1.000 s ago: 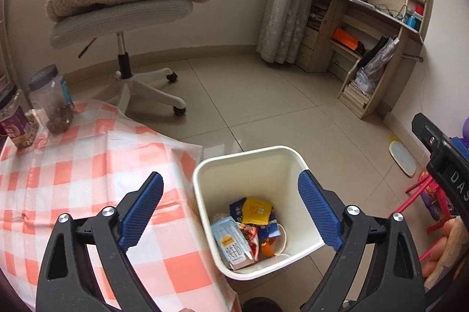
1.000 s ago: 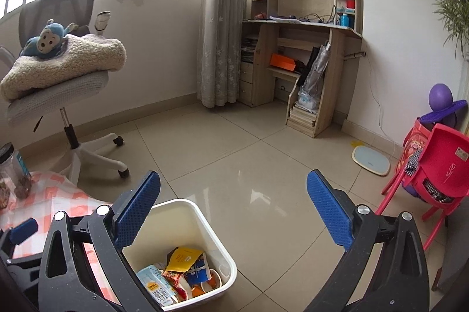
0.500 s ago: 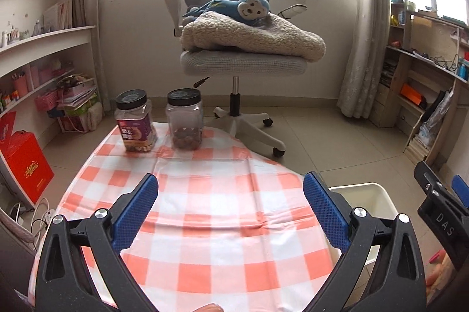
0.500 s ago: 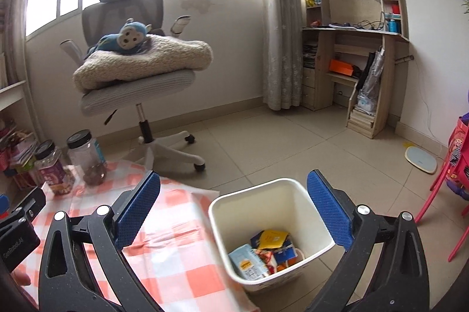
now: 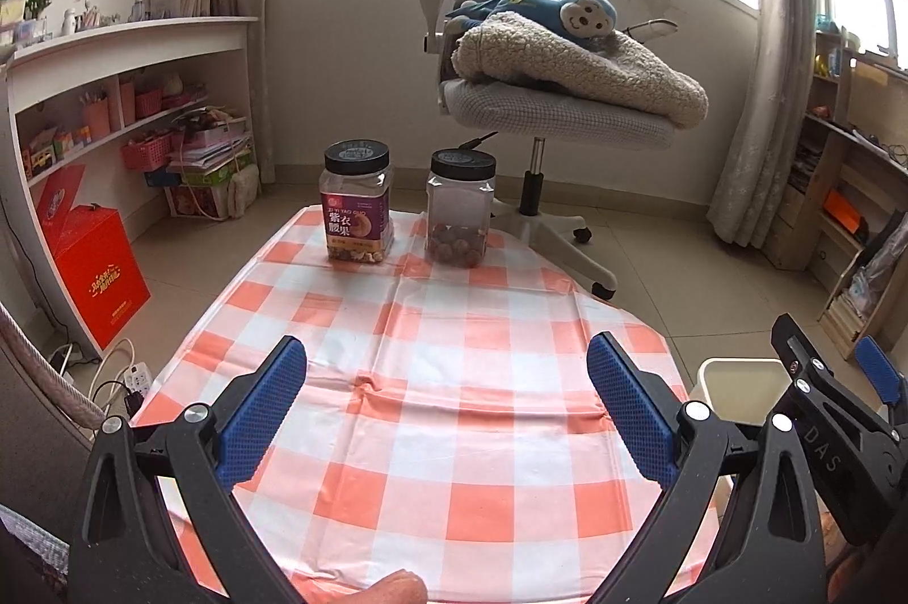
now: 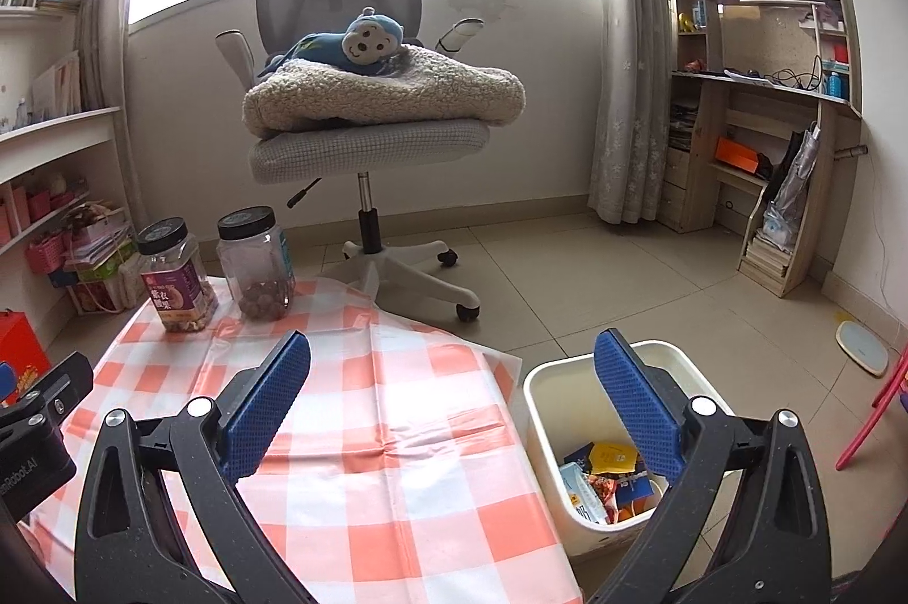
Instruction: Collect trash
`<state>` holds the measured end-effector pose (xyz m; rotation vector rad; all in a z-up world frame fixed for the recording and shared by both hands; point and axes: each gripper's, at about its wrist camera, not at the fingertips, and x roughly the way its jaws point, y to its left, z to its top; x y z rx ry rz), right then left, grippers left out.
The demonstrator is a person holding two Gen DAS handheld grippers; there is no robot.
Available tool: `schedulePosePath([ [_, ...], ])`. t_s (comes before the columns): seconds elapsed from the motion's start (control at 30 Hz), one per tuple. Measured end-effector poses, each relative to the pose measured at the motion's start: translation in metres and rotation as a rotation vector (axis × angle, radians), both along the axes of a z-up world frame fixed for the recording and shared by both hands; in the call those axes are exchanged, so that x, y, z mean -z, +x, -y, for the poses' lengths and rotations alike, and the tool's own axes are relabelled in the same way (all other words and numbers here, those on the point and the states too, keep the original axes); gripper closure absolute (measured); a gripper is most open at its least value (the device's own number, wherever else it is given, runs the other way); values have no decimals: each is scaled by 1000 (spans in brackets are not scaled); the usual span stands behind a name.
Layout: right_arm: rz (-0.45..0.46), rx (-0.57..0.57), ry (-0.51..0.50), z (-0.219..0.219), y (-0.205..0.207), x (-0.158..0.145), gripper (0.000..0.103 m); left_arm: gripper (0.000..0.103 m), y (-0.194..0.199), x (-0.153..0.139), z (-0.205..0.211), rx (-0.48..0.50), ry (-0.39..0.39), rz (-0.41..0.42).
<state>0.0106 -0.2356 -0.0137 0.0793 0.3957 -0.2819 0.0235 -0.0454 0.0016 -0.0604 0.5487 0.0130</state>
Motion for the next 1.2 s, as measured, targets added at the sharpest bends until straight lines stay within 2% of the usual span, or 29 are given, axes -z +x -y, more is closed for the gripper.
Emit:
schedulePosePath([
  [0.37,-14,-41,-9,-11,10,5,7,7,11,3,-15,-50,-12,-20],
  [1.2,-37,-50,17,-6,17,11,7,7,21,11,-4,-34,4,-47],
])
